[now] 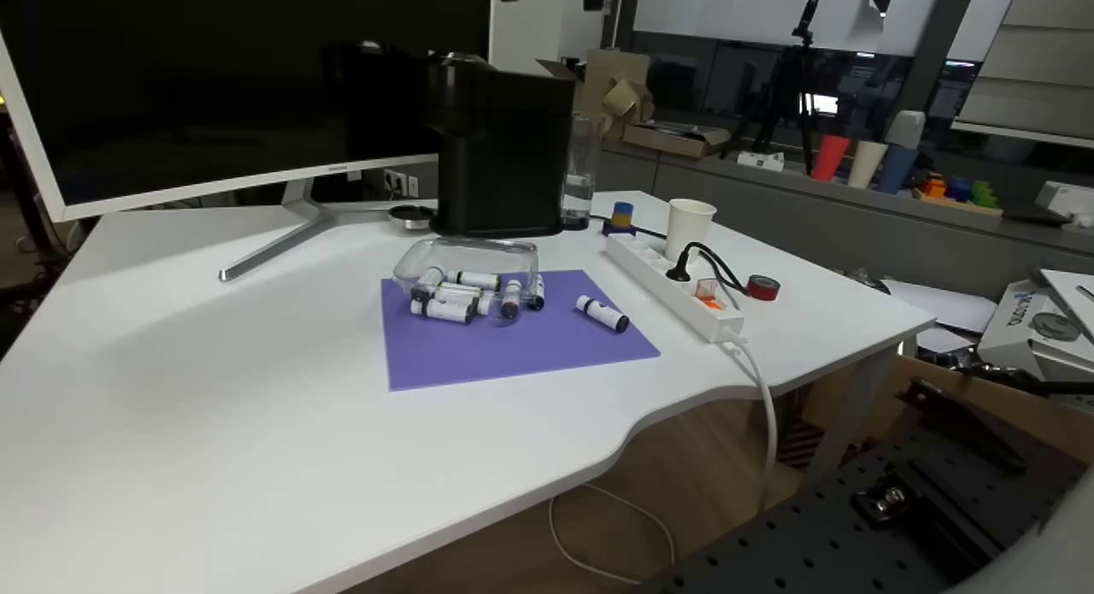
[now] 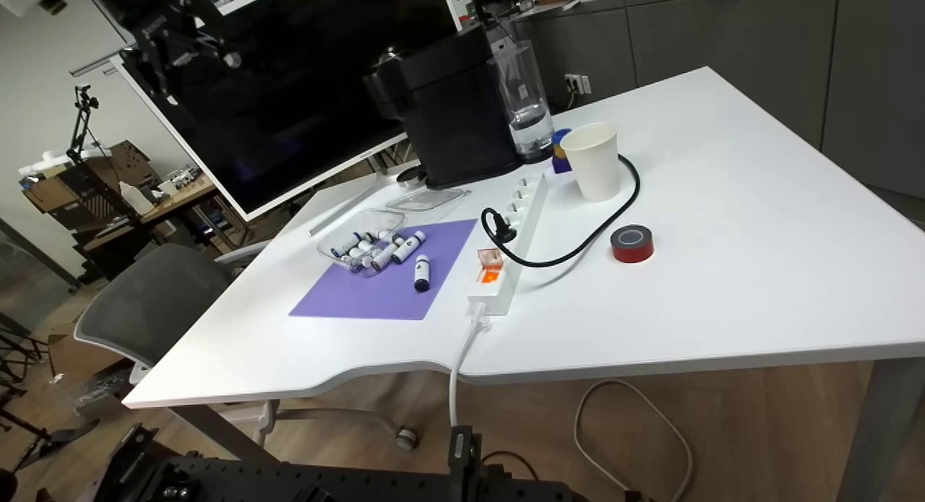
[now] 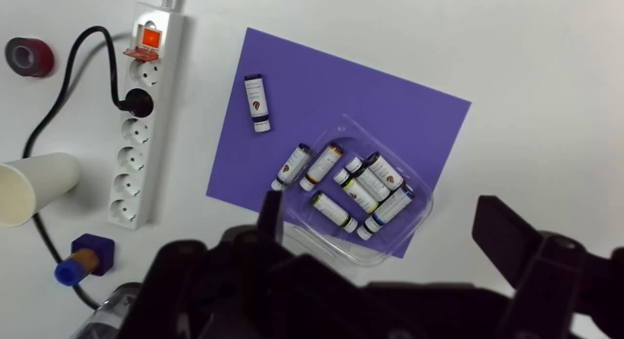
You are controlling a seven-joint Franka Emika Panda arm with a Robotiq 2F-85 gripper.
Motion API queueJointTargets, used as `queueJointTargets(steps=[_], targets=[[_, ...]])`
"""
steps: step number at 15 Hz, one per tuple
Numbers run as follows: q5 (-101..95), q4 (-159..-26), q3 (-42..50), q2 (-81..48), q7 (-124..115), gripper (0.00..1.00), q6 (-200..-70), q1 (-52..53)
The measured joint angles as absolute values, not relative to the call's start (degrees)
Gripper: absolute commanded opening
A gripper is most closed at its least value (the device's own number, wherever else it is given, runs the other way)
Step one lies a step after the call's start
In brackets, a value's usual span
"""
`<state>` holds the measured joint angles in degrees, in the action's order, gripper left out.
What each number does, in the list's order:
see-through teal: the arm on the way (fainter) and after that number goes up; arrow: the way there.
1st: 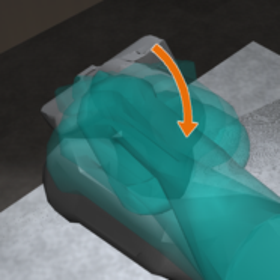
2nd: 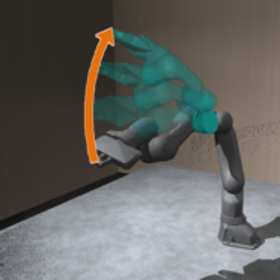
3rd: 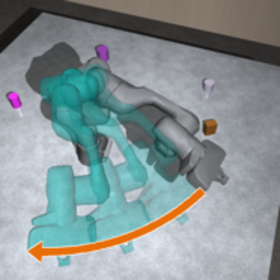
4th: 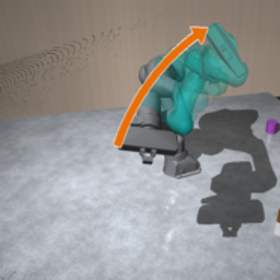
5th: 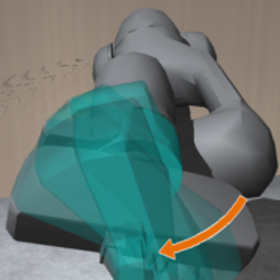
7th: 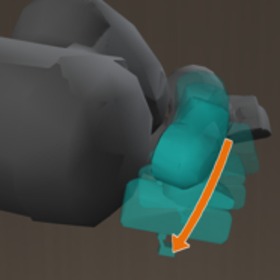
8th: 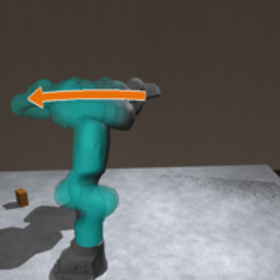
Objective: Put the bottle on the blue mat in the container
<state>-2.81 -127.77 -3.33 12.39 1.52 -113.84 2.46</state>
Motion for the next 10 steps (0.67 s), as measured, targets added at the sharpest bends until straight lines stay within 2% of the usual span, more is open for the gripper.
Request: queueJointTargets(steps=[5, 10], targets=[[3.01, -129.16, 2.98, 7.2, 14.6, 1.0, -113.54, -0.18], [3.37, -129.16, 3.53, 6.06, 15.54, 1.0, -113.04, -1.02]])
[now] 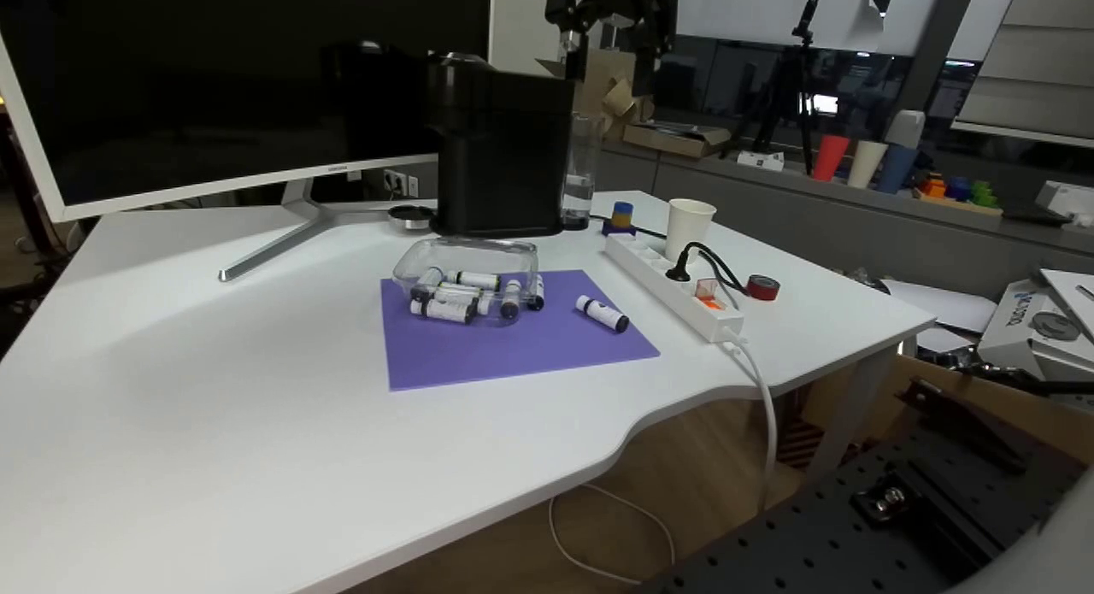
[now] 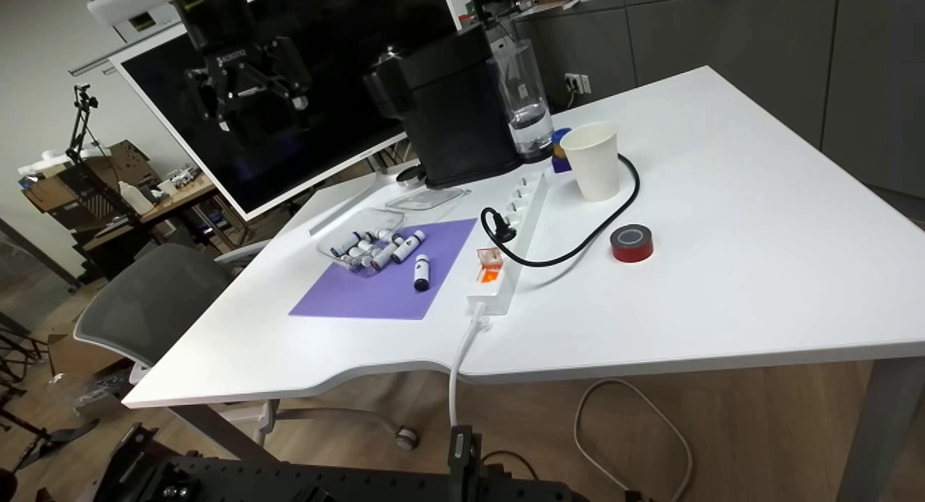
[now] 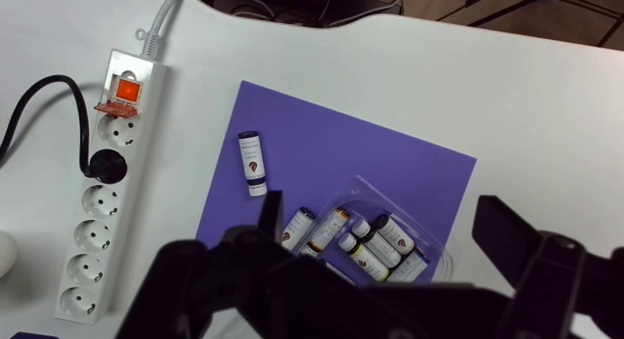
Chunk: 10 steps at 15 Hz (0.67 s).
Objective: Put the bottle on the blue mat in the container
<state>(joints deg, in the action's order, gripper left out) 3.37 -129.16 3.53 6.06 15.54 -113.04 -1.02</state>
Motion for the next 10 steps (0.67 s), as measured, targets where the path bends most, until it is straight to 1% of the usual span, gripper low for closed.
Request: queueJointTargets(steps=[2, 6, 10], targets=[[2.36, -129.42, 3.11, 6.03, 15.29, 1.0, -114.92, -1.0], [-2.11, -132.47, 2.47, 4.98, 15.22, 1.0, -123.73, -1.01], [-5.03, -136.59, 2.76, 1.24, 15.23, 1.0, -133.75, -1.57]])
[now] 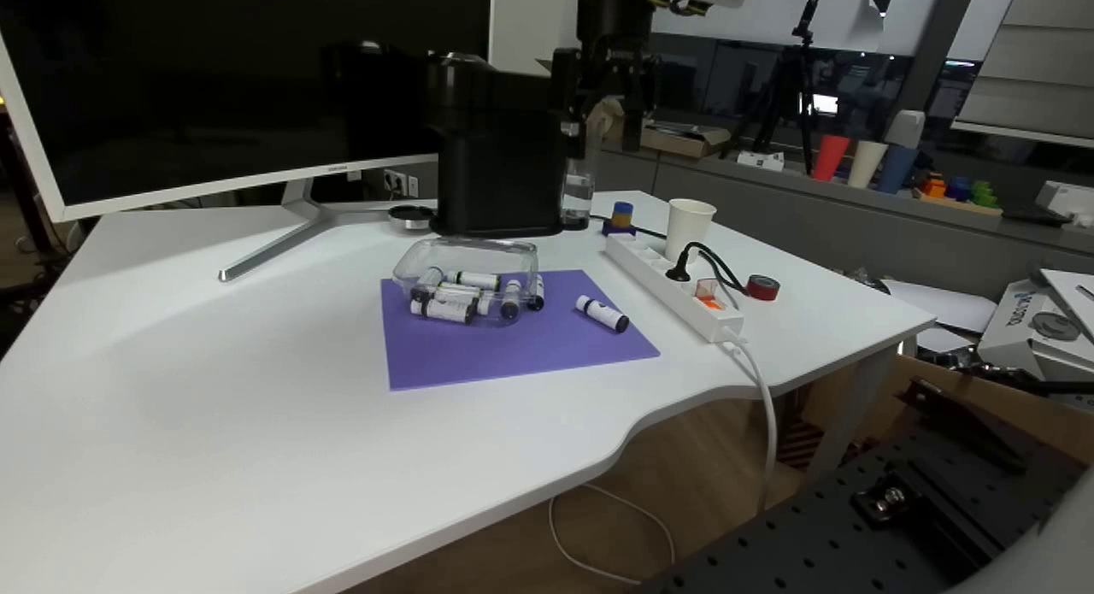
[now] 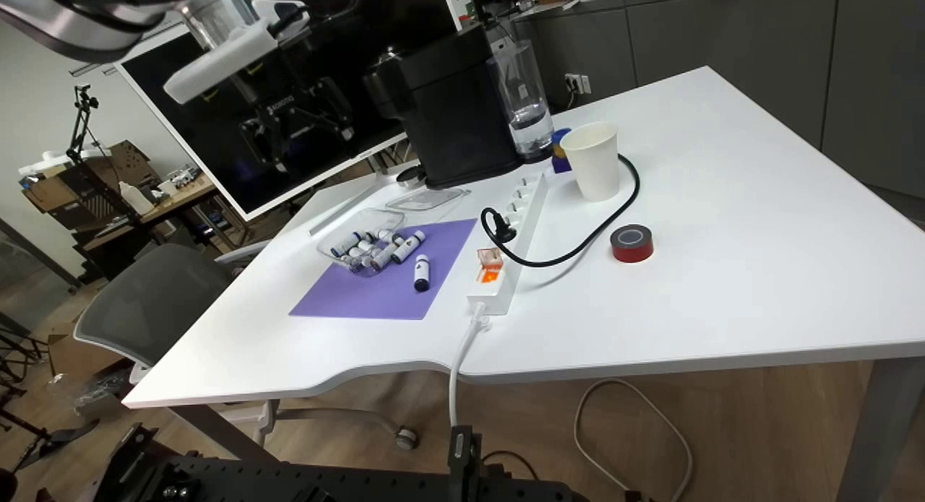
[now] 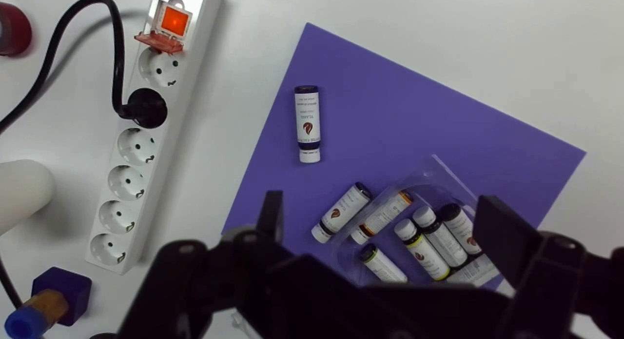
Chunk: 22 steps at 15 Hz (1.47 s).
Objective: Put the bottle on the blue mat in the container
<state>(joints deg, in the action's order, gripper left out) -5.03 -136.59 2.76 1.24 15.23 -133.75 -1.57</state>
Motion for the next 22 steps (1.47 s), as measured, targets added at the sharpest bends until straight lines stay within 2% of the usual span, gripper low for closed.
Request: queueJointTargets(steps=[9, 12, 22], targets=[[-3.39, -139.86, 5.01, -14.19, 14.21, 1.0, -158.34, -5.98], [-3.43, -139.16, 5.05, -18.45, 14.31, 1.0, -159.54, -6.92], [-3.92, -138.79, 4.07, -21.16, 14.55, 1.0, -160.01, -6.52]])
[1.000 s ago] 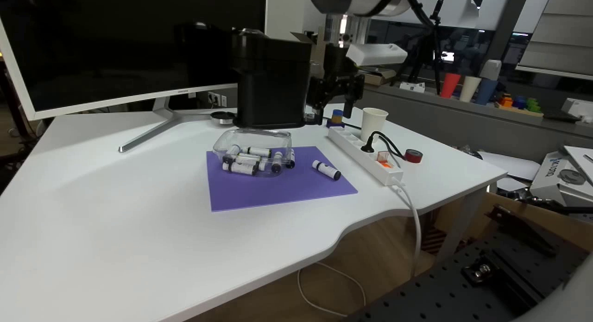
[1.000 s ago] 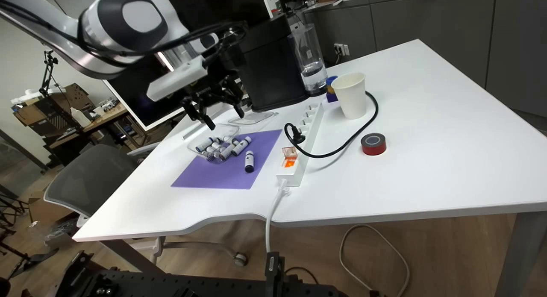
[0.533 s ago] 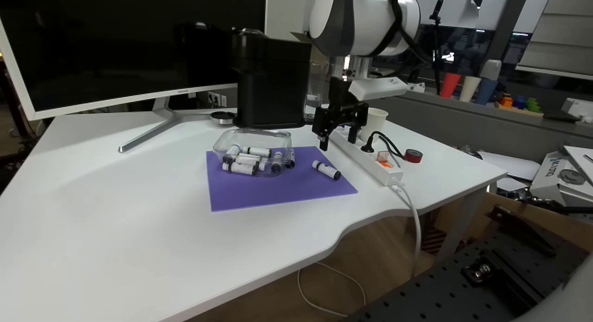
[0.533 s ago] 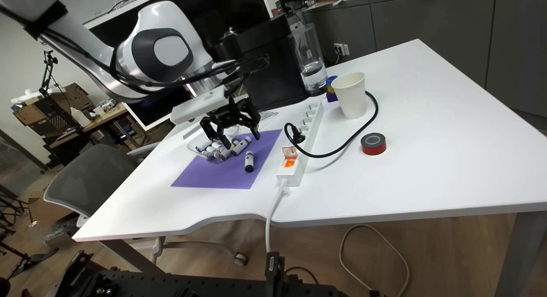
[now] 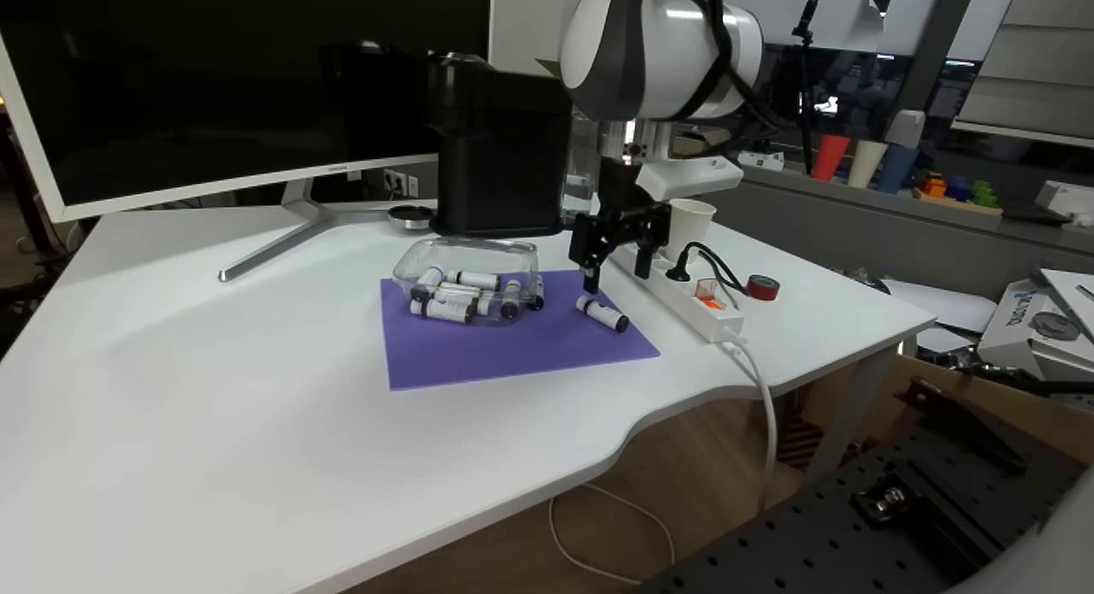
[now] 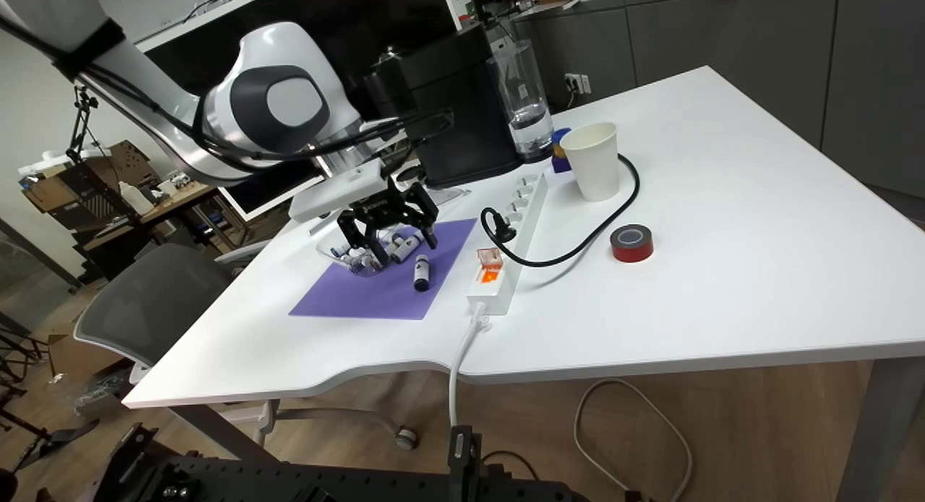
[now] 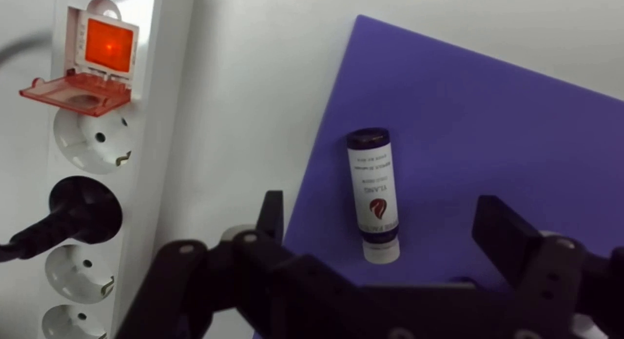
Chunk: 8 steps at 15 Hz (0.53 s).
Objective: Put the bottle on the blue mat in the container
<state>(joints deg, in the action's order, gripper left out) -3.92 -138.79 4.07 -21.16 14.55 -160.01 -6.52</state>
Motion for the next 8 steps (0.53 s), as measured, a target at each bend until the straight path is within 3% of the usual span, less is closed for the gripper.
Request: queueJointTargets(steps=[5, 6, 8], targets=[[-4.57, -136.86, 3.91, -24.74, 14.55, 1.0, -160.22, -6.43], [-4.57, -136.31, 3.91, -25.41, 14.55, 0.8, -160.21, -6.43], [-4.7, -135.23, 3.91, -26.66, 14.55, 0.67, -160.21, -6.43]])
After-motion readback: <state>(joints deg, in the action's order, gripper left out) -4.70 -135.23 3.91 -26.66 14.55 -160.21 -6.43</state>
